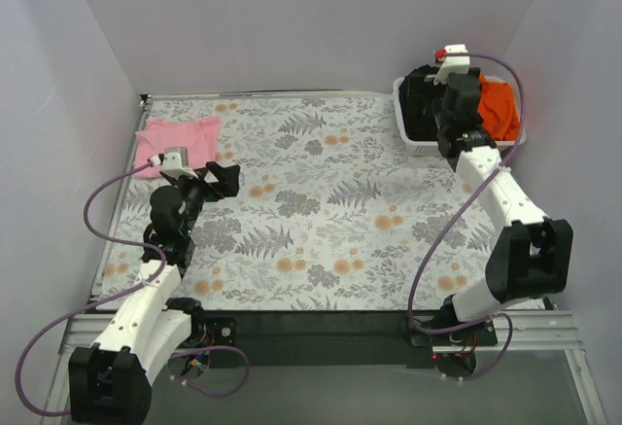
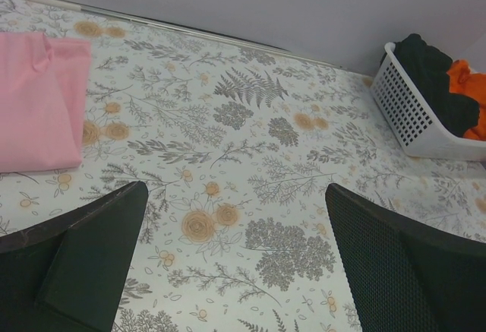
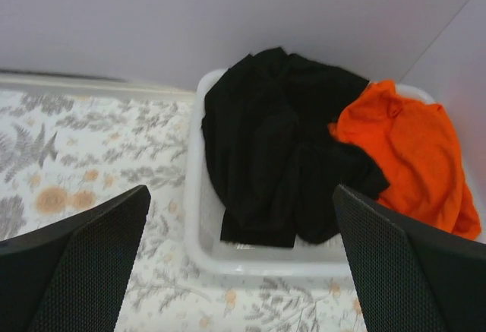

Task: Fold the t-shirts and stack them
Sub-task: Grab the tshirt from the pile

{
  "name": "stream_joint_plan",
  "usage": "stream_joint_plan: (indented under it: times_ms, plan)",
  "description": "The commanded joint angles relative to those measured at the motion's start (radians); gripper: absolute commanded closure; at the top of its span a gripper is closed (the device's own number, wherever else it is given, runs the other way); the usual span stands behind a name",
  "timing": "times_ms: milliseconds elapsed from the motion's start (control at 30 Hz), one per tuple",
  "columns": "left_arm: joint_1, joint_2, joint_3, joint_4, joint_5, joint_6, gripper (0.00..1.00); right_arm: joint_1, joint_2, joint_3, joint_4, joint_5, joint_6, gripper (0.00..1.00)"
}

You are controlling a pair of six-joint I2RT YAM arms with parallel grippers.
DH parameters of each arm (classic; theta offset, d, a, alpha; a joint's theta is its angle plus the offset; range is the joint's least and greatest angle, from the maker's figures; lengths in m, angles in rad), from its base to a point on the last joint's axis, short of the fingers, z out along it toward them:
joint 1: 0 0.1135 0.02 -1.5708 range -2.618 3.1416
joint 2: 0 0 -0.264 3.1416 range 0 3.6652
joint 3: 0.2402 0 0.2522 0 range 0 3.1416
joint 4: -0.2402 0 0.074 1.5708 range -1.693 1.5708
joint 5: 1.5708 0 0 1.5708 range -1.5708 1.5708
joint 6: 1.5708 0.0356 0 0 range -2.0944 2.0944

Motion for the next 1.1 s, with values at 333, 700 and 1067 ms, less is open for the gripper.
stream_joint_plan:
  times_ms: [333, 700, 1067]
  plan:
    - [-0.002, -0.004, -0.003, -0.025, -0.017, 0.022, 0.02, -0.293, 0.542, 0.731, -0.389, -0.081, 0.067, 0.03]
    - [-0.002, 0.053, 0.017, -0.031, -0.008, 0.033, 0.02, -0.399, 0.843, 0.920, -0.425, -0.189, 0.079, 0.06]
    - [-0.002, 0.085, 0.023, -0.023, -0.008, 0.034, 0.02, -0.399, 0.908, 0.927, -0.357, -0.202, 0.024, 0.18]
